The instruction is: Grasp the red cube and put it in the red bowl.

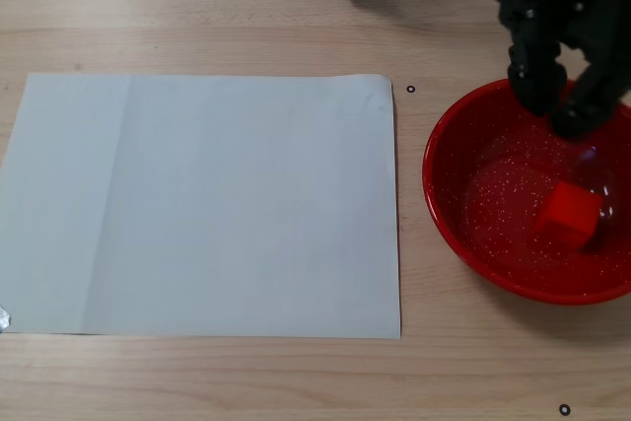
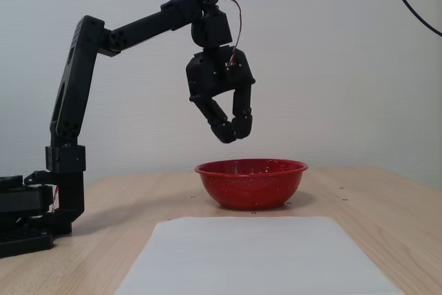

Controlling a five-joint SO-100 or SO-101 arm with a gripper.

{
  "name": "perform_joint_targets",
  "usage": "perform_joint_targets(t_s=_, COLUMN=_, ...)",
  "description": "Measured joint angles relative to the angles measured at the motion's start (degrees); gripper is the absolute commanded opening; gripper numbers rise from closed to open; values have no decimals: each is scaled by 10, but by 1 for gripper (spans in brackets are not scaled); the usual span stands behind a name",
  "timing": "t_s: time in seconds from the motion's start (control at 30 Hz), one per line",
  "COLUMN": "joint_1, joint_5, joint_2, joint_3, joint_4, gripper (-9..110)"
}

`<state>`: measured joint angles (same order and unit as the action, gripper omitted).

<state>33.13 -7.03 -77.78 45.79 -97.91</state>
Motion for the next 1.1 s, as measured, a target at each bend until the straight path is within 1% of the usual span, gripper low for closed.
perform_joint_targets(t_s=0.23, joint_1=-34, joint_5=0, joint_2=-4, joint_3=0, joint_4=-5, gripper=0)
perform_joint_targets(t_s=0.37, joint_1=-65, joint_5=10, joint_2=-70, joint_3=47, joint_4=-2, gripper=0)
perform_joint_targets(t_s=0.57, joint_1=-134, joint_5=20, joint_2=-175, joint_3=144, joint_4=59, gripper=0)
perform_joint_targets(t_s=0.73, joint_1=-181, joint_5=24, joint_2=-221, joint_3=234, joint_4=96, gripper=0)
perform_joint_targets(t_s=0.9, joint_1=-221, joint_5=35, joint_2=-316, joint_3=358, joint_4=155, gripper=0)
perform_joint_targets(t_s=1.1, joint_1=-244, joint_5=51, joint_2=-456, joint_3=562, joint_4=274, gripper=0)
